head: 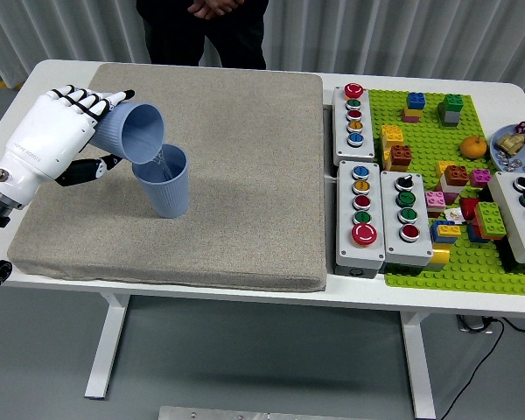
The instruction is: Pick cup pour cup place
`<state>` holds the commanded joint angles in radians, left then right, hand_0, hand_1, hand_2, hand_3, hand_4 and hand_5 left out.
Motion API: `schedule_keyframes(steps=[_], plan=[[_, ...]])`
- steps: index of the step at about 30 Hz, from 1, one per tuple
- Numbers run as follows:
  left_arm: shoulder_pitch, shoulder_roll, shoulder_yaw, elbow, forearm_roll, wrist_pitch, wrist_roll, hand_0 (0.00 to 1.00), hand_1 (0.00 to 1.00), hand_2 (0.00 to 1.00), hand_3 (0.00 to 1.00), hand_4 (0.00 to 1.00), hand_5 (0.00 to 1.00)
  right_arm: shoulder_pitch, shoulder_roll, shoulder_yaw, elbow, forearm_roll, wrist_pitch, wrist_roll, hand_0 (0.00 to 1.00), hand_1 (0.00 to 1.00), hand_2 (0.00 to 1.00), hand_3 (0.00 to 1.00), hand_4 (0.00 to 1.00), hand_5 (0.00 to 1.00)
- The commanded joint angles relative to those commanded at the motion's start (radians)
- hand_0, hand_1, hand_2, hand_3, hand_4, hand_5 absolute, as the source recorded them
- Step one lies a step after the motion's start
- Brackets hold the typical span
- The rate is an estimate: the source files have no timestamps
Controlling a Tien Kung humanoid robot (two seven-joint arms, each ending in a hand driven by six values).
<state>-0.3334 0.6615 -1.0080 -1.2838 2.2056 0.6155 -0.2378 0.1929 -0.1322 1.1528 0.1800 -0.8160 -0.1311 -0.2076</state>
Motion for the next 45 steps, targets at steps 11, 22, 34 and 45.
schedule_keyframes(steps=[11,22,34,45], plan=[[-0.014,0.004,0.023,0.029,0.000,0.030,0.007,0.422,0.449,0.524,0.579,0.325,0.002,-0.003,0.001,-0.002,0.000,0.001,0.000,0.000,0.742,0.709,0.728,0.642,0.229,0.397],[-0.033,0.006,0.067,0.072,-0.003,0.030,0.007,0.425,0.448,0.523,0.579,0.318,0.002,-0.008,0.002,-0.003,0.000,0.000,0.000,0.000,0.742,0.709,0.729,0.642,0.230,0.391],[-0.040,0.008,0.071,0.072,0.000,0.030,-0.004,0.425,0.446,0.522,0.578,0.315,0.002,-0.008,0.002,-0.001,0.000,-0.001,-0.001,0.000,0.742,0.709,0.729,0.642,0.228,0.388],[-0.058,0.014,0.054,0.064,-0.006,0.030,-0.025,0.423,0.446,0.521,0.577,0.311,0.002,-0.005,0.002,-0.003,0.000,0.004,-0.001,0.001,0.742,0.709,0.729,0.642,0.228,0.390]])
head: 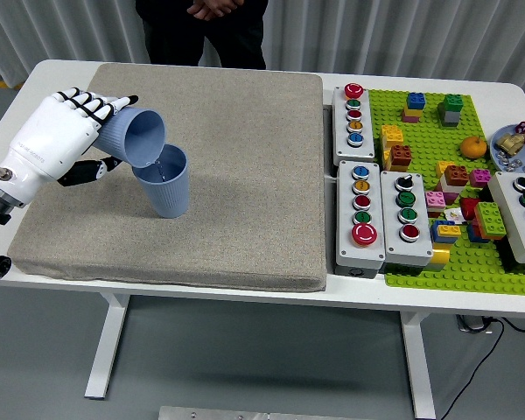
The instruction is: Pick cup pour cup place
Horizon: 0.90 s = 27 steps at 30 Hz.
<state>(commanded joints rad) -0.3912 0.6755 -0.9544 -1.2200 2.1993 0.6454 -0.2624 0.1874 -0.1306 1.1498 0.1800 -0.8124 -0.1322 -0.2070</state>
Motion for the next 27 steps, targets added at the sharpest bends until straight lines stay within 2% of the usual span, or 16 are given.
schedule_keyframes(steps=[6,27], plan=[[-0.018,0.006,0.004,-0.002,0.006,0.000,0.007,0.428,0.447,0.521,0.577,0.311,0.002,0.001,-0.001,-0.001,0.000,0.002,-0.001,0.000,0.742,0.710,0.729,0.642,0.228,0.388],[-0.024,0.001,0.021,0.032,-0.006,0.000,-0.006,0.429,0.443,0.516,0.566,0.303,0.002,0.002,0.000,0.001,0.000,0.000,-0.001,-0.001,0.742,0.709,0.728,0.642,0.228,0.389]])
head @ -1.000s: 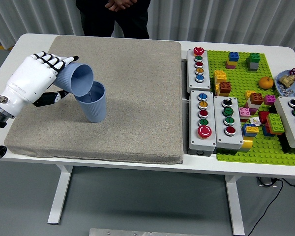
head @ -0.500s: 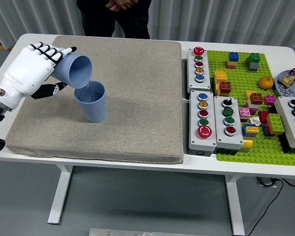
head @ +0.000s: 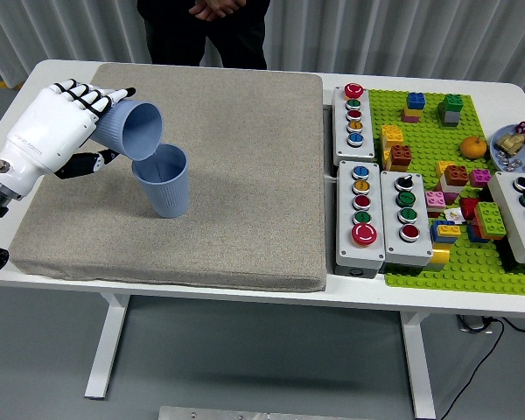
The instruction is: Pick cup pour cup place
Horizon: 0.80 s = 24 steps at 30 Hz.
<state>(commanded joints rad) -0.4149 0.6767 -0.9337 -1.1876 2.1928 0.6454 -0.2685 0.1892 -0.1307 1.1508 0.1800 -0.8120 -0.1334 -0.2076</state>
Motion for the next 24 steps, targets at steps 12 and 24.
schedule_keyframes(steps=[12,24], plan=[[-0.002,0.006,0.015,0.002,-0.001,0.000,0.001,0.431,0.445,0.515,0.566,0.297,0.002,-0.007,0.002,0.001,0.000,-0.003,0.000,-0.001,0.742,0.709,0.727,0.643,0.230,0.391],[-0.002,0.005,0.010,0.001,-0.007,0.000,0.003,0.433,0.447,0.514,0.564,0.291,0.002,-0.009,0.003,0.001,0.000,-0.003,0.000,-0.001,0.741,0.709,0.728,0.643,0.232,0.394]])
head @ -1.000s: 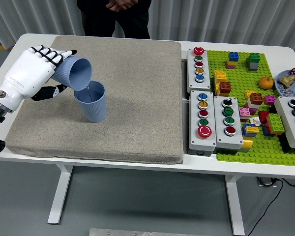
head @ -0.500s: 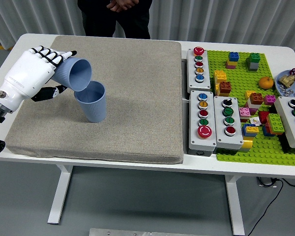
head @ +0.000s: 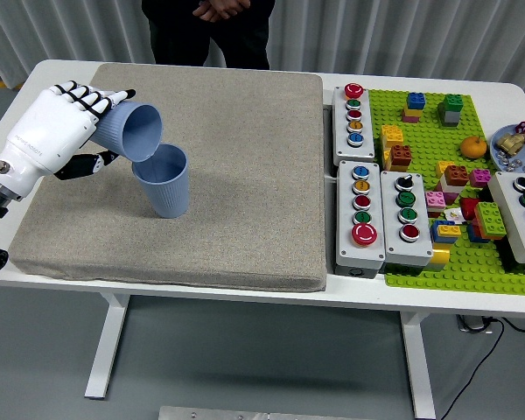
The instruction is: Pick cup pour cup place
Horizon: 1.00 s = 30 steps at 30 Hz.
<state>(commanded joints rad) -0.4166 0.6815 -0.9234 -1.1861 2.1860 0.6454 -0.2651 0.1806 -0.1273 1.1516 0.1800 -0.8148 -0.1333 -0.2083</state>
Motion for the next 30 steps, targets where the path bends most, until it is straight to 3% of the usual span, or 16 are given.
schedule_keyframes(steps=[4,7,15,22,26,30], plan=[[0.004,-0.005,-0.018,0.001,-0.058,0.000,-0.034,0.433,0.447,0.514,0.564,0.291,0.002,0.000,0.000,-0.001,0.000,0.002,0.000,0.001,0.741,0.709,0.728,0.643,0.232,0.394],[0.006,-0.014,-0.049,0.018,-0.168,0.000,-0.112,0.436,0.449,0.517,0.568,0.297,0.002,0.001,0.000,-0.001,0.000,0.001,0.000,0.001,0.741,0.708,0.727,0.643,0.233,0.394],[0.015,-0.030,-0.068,0.010,-0.251,0.000,-0.124,0.435,0.447,0.516,0.567,0.291,0.002,0.003,0.001,-0.001,0.000,0.002,0.000,0.000,0.742,0.709,0.727,0.644,0.233,0.397],[0.036,-0.046,-0.105,0.000,-0.508,0.000,-0.149,0.436,0.447,0.516,0.566,0.291,0.002,0.003,0.000,0.000,0.000,0.002,0.000,0.001,0.742,0.709,0.727,0.644,0.234,0.397],[0.053,-0.061,-0.122,0.006,-0.675,-0.059,-0.144,0.438,0.447,0.516,0.567,0.295,0.002,0.001,0.001,0.001,0.000,0.000,0.000,0.001,0.742,0.709,0.728,0.644,0.233,0.398],[0.064,-0.078,-0.123,0.031,-0.844,-0.155,-0.121,0.435,0.446,0.516,0.567,0.298,0.002,0.000,0.002,-0.004,0.000,0.001,0.001,0.000,0.741,0.709,0.727,0.644,0.233,0.397]])
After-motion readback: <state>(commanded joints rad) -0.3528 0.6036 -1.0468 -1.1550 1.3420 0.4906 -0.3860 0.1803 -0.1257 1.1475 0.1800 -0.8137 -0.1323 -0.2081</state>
